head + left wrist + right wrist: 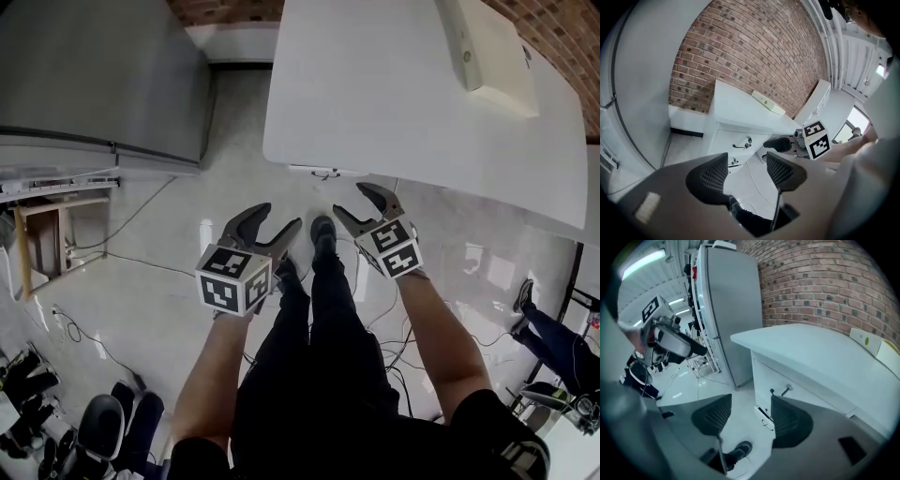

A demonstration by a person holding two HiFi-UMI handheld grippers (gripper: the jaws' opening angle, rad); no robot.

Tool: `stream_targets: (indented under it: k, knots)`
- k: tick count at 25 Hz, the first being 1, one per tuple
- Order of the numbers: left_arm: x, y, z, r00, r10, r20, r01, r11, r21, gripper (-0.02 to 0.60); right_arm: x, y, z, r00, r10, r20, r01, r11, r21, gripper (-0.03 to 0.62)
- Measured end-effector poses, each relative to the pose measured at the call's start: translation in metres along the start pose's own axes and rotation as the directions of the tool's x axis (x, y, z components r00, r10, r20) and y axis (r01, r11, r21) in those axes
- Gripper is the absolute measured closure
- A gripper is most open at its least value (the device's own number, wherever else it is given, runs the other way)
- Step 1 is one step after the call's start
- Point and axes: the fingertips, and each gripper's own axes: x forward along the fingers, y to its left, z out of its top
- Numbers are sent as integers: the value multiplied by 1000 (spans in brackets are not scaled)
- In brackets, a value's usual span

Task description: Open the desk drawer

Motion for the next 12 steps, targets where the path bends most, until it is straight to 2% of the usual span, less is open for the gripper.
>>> stream_targets:
  k: [7,12]
  knots:
    - [23,18,-19,1000,-27,14,27,1000,9,318,38,-17,-20,997,-32,-65,20,985,-170,349]
    - [35,30,-41,999,-48,14,48,999,20,322,57,-30,-35,991,-102,-90,80,971,-225,345]
